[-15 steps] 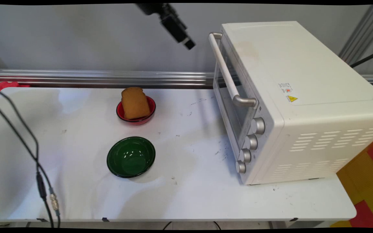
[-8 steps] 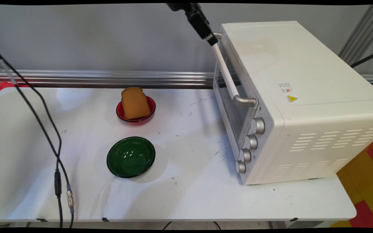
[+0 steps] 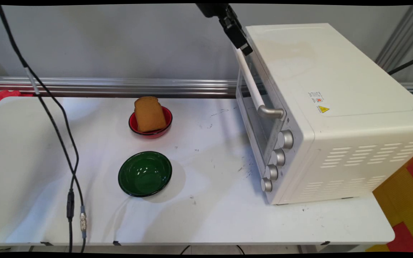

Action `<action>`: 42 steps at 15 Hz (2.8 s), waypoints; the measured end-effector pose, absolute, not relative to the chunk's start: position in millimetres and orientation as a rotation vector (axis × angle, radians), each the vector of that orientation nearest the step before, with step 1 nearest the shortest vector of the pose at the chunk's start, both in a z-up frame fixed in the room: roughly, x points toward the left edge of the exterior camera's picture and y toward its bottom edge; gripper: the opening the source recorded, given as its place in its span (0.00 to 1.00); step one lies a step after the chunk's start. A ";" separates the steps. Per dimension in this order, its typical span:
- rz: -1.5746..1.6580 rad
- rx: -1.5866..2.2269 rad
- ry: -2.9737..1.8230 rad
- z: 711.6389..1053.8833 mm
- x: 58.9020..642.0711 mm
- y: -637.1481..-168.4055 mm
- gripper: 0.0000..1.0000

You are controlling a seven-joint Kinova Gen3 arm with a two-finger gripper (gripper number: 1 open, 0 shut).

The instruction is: Open the oven

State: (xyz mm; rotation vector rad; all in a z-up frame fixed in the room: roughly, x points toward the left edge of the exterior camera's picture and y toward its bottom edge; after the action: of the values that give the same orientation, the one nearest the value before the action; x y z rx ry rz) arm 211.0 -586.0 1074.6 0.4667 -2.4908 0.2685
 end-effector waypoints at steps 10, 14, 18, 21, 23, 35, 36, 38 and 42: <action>0.258 0.448 -2.514 1055.2 198.5 -601.6 0.00; 0.244 0.455 -2.515 1042.8 193.8 -604.1 0.00; 0.233 0.462 -2.507 1032.1 189.5 -605.4 0.00; 0.226 0.472 -2.494 1023.6 185.7 -606.5 0.00; 0.223 0.477 -2.485 1018.5 183.7 -606.9 0.00; 0.215 0.473 -2.502 995.0 193.3 -598.6 0.00; 0.214 0.468 -2.510 993.1 197.2 -596.3 0.00; 0.212 0.458 -2.523 990.5 204.7 -592.4 0.00; 0.199 0.430 -2.561 983.5 225.7 -582.6 0.00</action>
State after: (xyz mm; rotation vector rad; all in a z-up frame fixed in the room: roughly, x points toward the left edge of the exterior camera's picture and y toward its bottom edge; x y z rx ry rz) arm 225.7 -582.6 983.5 0.4298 -2.5606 0.1989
